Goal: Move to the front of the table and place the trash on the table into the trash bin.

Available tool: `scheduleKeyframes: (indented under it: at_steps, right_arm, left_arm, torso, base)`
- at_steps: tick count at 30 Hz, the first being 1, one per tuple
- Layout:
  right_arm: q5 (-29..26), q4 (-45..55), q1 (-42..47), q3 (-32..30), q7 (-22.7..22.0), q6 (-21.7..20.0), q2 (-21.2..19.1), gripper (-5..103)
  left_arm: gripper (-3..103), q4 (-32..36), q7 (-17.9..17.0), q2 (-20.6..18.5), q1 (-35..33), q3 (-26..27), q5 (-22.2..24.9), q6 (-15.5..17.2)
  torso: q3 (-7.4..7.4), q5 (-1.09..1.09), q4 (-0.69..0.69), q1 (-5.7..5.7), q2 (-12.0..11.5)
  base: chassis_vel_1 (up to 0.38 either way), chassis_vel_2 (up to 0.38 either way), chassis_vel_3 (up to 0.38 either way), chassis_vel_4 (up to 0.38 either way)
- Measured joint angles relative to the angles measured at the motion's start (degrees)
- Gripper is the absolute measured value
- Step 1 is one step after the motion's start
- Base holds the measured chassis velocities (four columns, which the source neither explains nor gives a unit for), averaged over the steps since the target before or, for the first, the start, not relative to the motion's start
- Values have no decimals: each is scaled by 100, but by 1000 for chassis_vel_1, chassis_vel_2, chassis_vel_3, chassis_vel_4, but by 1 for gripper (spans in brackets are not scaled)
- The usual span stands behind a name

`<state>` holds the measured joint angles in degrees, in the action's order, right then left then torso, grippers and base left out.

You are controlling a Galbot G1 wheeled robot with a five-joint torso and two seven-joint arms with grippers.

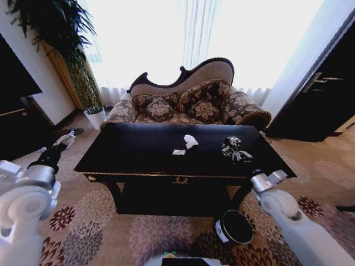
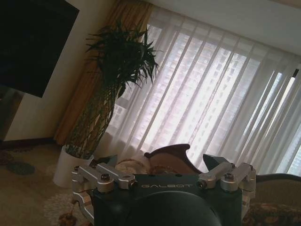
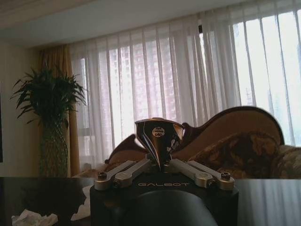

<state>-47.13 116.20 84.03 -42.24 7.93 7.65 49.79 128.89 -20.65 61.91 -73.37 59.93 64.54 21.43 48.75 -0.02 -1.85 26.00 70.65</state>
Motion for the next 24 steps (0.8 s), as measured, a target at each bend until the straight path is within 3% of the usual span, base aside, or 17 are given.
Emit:
scheduleKeyframes:
  at_steps: [8,15,20,21,24]
  right_arm:
    - [-45,62,1159,-999,595,570,684,0]
    - [-215,-629,1372,-1434,1222,1050,737,0]
    - [-686,-1159,1761,-1899,2192,1510,1003,0]
    - [-686,-1159,1761,-1899,2192,1510,1003,0]
    - [-982,-1492,1868,-2023,2992,1742,1130,0]
  left_arm:
    - [100,-117,171,166,16,-207,-212,-186]
    - [100,120,169,379,-206,94,-253,-228]
    - [100,270,114,399,-204,224,-129,-211]
    - [100,270,114,399,-204,224,-129,-211]
    - [100,257,101,328,-117,287,-64,-203]
  torso:
    - [0,1,-5,0,0]
    - [0,2,0,0,0]
    - [0,2,-2,0,0]
    - [0,2,-2,0,0]
    - [-1,1,-2,0,1]
  base:
    - [0,0,0,0]
    - [0,0,0,0]
    - [0,0,0,0]
    - [0,0,0,0]
    - [0,0,0,0]
